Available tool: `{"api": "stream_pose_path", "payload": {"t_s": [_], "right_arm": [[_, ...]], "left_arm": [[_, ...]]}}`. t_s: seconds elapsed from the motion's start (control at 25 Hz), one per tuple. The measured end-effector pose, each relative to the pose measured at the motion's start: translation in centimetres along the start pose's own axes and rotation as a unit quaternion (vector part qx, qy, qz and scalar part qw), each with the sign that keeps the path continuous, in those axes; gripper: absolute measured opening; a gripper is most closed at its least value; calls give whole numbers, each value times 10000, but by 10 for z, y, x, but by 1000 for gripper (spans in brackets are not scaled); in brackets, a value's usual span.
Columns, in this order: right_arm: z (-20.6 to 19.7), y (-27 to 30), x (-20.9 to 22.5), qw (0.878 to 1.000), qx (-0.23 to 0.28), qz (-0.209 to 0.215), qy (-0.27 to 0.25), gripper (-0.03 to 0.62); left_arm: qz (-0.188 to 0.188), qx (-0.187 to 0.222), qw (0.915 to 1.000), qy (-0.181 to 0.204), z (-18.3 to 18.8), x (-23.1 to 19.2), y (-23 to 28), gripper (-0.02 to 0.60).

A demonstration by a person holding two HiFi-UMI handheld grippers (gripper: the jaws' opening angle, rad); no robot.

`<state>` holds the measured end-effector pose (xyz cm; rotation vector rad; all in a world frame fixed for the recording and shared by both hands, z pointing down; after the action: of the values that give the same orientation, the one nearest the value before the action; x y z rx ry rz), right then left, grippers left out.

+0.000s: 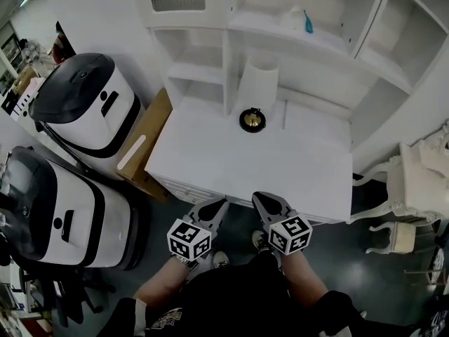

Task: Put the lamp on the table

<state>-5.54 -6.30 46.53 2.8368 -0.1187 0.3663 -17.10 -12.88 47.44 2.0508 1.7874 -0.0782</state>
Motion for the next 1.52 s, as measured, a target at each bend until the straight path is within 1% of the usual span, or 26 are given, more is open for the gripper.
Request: {"api": "stream_pose_path", "payload": {"t_s": [0.12, 0.4, 0.8, 1.04, 1.52], "right_arm": [[-4, -4, -10, 9999, 13, -111, 20, 26], [-7, -17, -19, 9996, 14, -280, 0, 26], [-13, -21, -31, 9997, -48, -251, -59, 25], [-12, -25, -37, 9997, -18, -229, -84, 25], [-12, -32, -40, 9996, 32, -256, -88, 25]], "left_arm": [[-77, -73, 9999, 94, -4, -1, -3, 6], [-219, -98, 9996, 115, -6, 3, -6, 6], [-257, -110, 9996, 24, -14, 7, -10, 6], [-241, -123, 9995, 136, -15, 12, -15, 6], [-310, -139, 9992, 187, -13, 19, -17, 6]]}}
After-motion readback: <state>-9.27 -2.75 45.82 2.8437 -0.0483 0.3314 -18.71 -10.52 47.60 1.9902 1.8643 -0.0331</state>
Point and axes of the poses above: the fingertips, and each gripper's own axes: y forward along the fingers, x to its right, z out of its top, the point moved 4 cm from there along -y, backward along the fingers
